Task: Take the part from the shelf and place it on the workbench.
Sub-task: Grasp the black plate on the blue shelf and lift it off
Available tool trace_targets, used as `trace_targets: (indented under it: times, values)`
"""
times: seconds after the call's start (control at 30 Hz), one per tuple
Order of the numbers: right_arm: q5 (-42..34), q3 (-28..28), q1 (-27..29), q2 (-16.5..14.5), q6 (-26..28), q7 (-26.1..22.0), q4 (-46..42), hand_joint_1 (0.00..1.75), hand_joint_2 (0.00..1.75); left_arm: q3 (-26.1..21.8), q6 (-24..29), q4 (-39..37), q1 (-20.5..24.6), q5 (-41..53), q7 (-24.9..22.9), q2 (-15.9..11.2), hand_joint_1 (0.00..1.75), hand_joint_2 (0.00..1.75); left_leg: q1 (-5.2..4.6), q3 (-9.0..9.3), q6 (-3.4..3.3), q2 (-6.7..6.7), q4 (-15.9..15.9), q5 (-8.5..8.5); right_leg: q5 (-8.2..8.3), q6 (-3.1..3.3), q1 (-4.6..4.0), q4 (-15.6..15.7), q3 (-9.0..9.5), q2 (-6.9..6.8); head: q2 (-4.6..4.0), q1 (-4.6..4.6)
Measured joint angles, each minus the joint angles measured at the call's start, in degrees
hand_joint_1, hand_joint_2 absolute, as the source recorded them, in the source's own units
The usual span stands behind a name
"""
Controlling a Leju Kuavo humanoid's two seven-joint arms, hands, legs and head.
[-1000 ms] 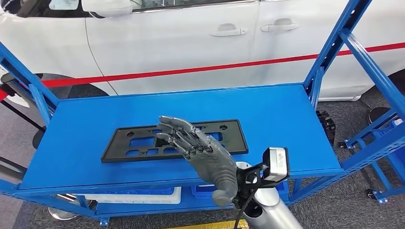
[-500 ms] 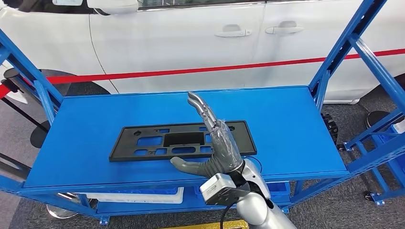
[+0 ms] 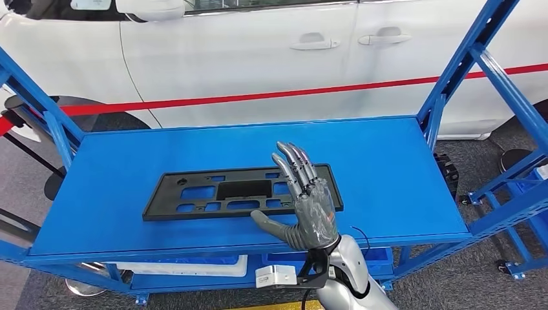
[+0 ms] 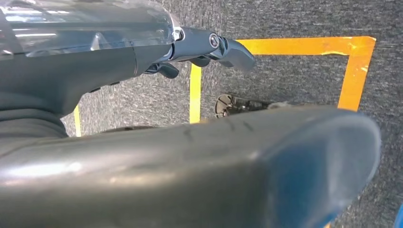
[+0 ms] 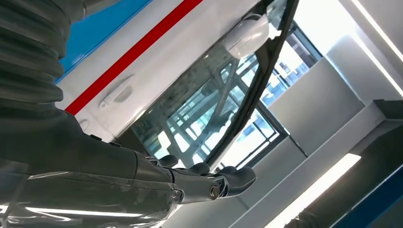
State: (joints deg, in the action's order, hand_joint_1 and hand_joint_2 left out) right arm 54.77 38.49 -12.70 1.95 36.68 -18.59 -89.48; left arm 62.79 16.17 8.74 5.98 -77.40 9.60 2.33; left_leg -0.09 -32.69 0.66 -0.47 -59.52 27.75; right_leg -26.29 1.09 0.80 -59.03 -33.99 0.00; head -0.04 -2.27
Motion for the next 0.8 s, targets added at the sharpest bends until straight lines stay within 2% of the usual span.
trace_targets:
  times: [0.03, 0.1, 0.13, 0.17, 0.2, 0.23, 0.27, 0.33, 0.4, 0.47, 0.5, 0.53, 0.63, 0.67, 0.7, 0.73, 0.8]
  values:
    - [0.78, 0.15, 0.00, 0.04, 0.24, 0.40, 0.36, 0.00, 1.75, 0.11, -0.03, 0.00, 0.01, 0.02, -0.01, -0.01, 0.00, 0.00, 0.13, -1.07, 0.34, 0.05, -2.43, 1.46, 0.05, 0.22, 0.13, 0.11, 0.04, -0.09, 0.00, -0.04]
    - [1.75, 0.48, 0.04, 0.19, 0.36, 0.89, 1.10, 0.00, 1.75, 0.30, -0.08, 0.00, -0.02, 0.04, -0.03, -0.01, 0.00, 0.00, 0.42, -4.56, 0.92, 0.13, -9.88, 5.06, 0.04, 0.42, 0.10, 0.10, -0.01, -0.22, 0.00, -0.11]
    - [2.05, 0.67, 0.10, 0.28, 0.33, 1.01, 1.50, 0.00, 1.75, 0.37, -0.09, 0.00, -0.06, 0.05, -0.07, 0.00, 0.00, 0.00, 0.54, -6.20, 1.09, 0.14, -13.16, 6.14, 0.04, 0.43, 0.08, 0.09, -0.03, -0.26, 0.00, -0.10]
    - [2.24, 0.90, 0.16, 0.39, 0.24, 1.16, 1.89, 0.00, 1.75, 0.43, -0.09, 0.00, -0.09, 0.05, -0.13, 0.00, 0.00, 0.00, 0.60, -6.98, 1.15, 0.14, -14.61, 6.12, 0.02, 0.44, 0.06, 0.08, -0.01, -0.27, 0.00, -0.10]
    - [2.34, 1.12, 0.22, 0.47, 0.06, 1.38, 2.26, 0.00, 1.75, 0.50, -0.09, 0.00, -0.09, 0.05, -0.20, 0.00, 0.00, 0.00, 0.64, -6.68, 1.11, 0.14, -13.79, 4.99, 0.00, 0.43, 0.05, 0.08, 0.05, -0.25, 0.00, -0.10]
    - [2.34, 1.35, 0.25, 0.53, -0.19, 1.59, 2.63, 0.00, 1.75, 0.56, -0.09, 0.00, -0.07, 0.05, -0.26, -0.01, 0.00, 0.00, 0.65, -5.27, 0.95, 0.15, -10.71, 2.96, -0.02, 0.41, 0.05, 0.08, 0.16, -0.22, 0.00, -0.10]
    - [2.29, 1.56, 0.26, 0.59, -0.46, 1.79, 2.97, 0.00, 1.75, 0.61, -0.09, 0.00, -0.02, 0.05, -0.31, -0.01, 0.00, 0.00, 0.62, -3.23, 0.67, 0.17, -6.35, 0.84, -0.06, 0.37, 0.04, 0.09, 0.29, -0.18, 0.00, -0.10]
    - [2.15, 1.98, 0.29, 0.72, -0.86, 1.91, 3.70, 0.00, 1.75, 0.66, -0.09, 0.00, 0.11, 0.03, -0.37, -0.03, 0.00, 0.00, 0.32, -0.06, 0.03, 0.20, 0.33, -1.42, -0.11, 0.00, -0.07, 0.09, 0.37, -0.13, 0.00, -0.09]
    - [2.06, 2.47, 0.45, 0.91, -1.12, 1.92, 4.62, 0.00, 1.75, 0.67, -0.09, 0.00, 0.16, 0.00, -0.42, -0.05, 0.00, 0.00, -0.06, 0.58, -0.51, 0.16, 1.81, -1.47, -0.03, -0.65, -0.06, 0.20, 0.34, -0.16, 0.00, -0.09]
    - [2.21, 2.88, 0.68, 1.22, -1.36, 1.97, 5.54, 0.00, 1.75, 0.69, -0.08, 0.00, 0.12, -0.02, -0.45, -0.05, 0.00, 0.00, 0.02, 0.78, -1.20, 0.13, 2.39, -1.92, -0.08, -1.36, 0.01, 0.26, 0.47, -0.18, 0.00, -0.06]
    - [2.37, 3.04, 0.75, 1.47, -1.42, 2.06, 6.01, 0.00, 1.75, 0.69, -0.07, 0.00, 0.11, -0.02, -0.47, -0.05, 0.00, 0.00, 0.15, 0.96, -1.57, 0.15, 2.82, -2.20, -0.68, -1.61, 0.00, -0.45, 0.23, -0.17, 0.00, -0.03]
    - [2.57, 3.17, 0.80, 1.80, -1.44, 2.24, 6.53, 0.00, 1.75, 0.70, -0.06, 0.00, 0.12, -0.03, -0.49, -0.05, 0.00, 0.00, 0.29, 1.12, -1.91, 0.18, 3.23, -2.47, -1.94, -1.80, -0.02, -2.31, -0.55, -0.12, 0.00, 0.00]
    - [2.90, 3.51, 1.28, 3.17, -1.33, 2.80, 8.32, 0.00, 1.75, 0.74, -0.04, 0.00, 0.04, 0.01, -0.56, -0.04, 0.00, 0.00, 0.20, 1.06, -2.29, 0.19, 3.37, -2.65, -7.08, -2.11, 0.02, -12.87, -5.62, -0.05, 0.00, 0.04]
    - [2.94, 3.62, 1.51, 3.68, -1.23, 2.85, 8.87, 0.00, 1.75, 0.77, -0.04, 0.00, -0.03, 0.04, -0.57, -0.03, 0.00, 0.00, 0.15, 1.01, -2.32, 0.16, 3.27, -2.61, -7.49, -2.18, 0.02, -15.02, -6.74, -0.05, 0.00, 0.04]
    - [2.97, 3.72, 1.67, 4.15, -1.08, 2.83, 9.31, 0.00, 1.75, 0.80, -0.06, 0.00, -0.08, 0.06, -0.58, -0.01, 0.00, 0.00, 0.14, 0.99, -2.31, 0.13, 3.13, -2.53, -6.71, -2.20, 0.03, -14.95, -6.78, -0.05, 0.00, 0.04]
    - [2.99, 3.81, 1.75, 4.60, -0.94, 2.78, 9.70, 0.00, 1.75, 0.84, -0.07, 0.00, -0.11, 0.08, -0.55, 0.03, 0.00, 0.00, 0.14, 0.99, -2.27, 0.09, 2.92, -2.40, -5.02, -2.17, 0.04, -12.72, -5.73, -0.06, 0.00, 0.04]
    - [2.94, 3.96, 1.74, 5.45, -0.73, 2.66, 10.33, 0.00, 1.75, 0.94, -0.12, 0.00, -0.09, 0.14, -0.41, 0.14, 0.00, 0.00, 0.04, 0.89, -1.96, 0.01, 2.26, -1.95, -1.42, -1.90, 0.03, -5.02, -1.94, -0.05, 0.00, 0.04]
